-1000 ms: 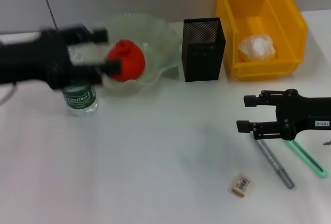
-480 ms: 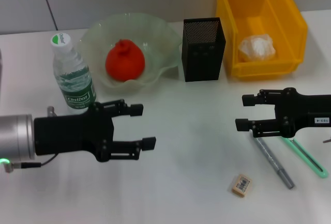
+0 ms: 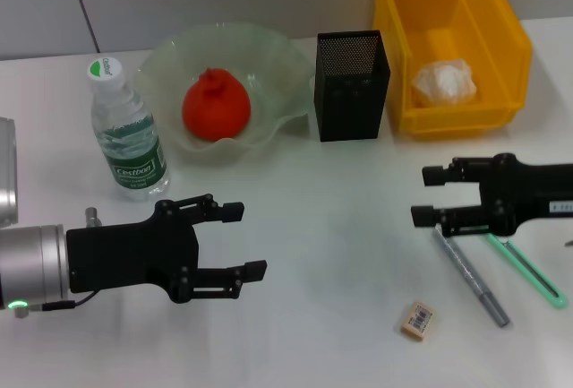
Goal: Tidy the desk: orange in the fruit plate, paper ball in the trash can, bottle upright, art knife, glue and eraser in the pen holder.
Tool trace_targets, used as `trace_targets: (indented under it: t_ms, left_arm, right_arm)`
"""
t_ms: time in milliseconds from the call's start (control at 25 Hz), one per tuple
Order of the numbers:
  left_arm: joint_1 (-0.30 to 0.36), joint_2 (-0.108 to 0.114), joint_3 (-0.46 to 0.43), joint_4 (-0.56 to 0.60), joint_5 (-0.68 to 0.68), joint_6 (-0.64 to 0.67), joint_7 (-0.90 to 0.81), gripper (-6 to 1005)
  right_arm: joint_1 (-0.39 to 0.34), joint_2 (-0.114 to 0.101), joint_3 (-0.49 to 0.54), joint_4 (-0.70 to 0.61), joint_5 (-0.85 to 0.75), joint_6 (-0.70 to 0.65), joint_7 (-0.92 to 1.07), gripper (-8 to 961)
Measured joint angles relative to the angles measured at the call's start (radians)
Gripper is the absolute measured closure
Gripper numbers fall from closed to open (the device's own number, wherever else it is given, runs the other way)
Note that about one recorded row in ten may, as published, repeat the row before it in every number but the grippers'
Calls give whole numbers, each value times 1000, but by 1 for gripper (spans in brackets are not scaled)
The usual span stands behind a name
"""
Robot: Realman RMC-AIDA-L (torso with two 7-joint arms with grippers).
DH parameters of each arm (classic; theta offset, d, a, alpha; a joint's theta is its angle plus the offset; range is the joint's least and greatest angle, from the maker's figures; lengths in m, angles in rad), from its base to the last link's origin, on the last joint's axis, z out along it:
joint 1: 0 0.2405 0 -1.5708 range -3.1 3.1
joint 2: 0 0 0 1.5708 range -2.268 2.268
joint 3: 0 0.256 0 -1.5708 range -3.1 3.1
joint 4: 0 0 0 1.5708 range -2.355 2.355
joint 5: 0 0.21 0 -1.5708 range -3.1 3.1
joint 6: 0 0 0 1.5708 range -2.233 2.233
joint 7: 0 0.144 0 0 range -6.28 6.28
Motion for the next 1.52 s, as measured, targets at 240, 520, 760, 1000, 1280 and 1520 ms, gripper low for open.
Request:
trace_targets:
  t_ms: [240,520,760,1000,1280,1520]
  left_arm:
    - [-4,-3,0,-1,0,-11,3,161]
    - [-10,-4,0,-2,-5,-29,3,161]
    - [-15,-4,0,-3,-6,-40,1,161]
    - [-24,-5,0,-3,-7,-52,-5,161]
    - [-25,-5,0,-3,-9,-61,-6,162]
    - [-32,-5,1,-9,-9,-76,-6,162]
  right_arm:
    - [39,19,-57,-269,-82,-30,372,188]
    - [201,-4,-157,-429,-419,-90,833,206]
    - [285,-9,-235,-421,-611,-101,952,227]
    - [366,-11,-296,-334,-789,-105,1021,248]
    - [375,-4,-324,-293,-837,-85,1017,272]
    - [359,2,-392,-241,-839,-18,997,293]
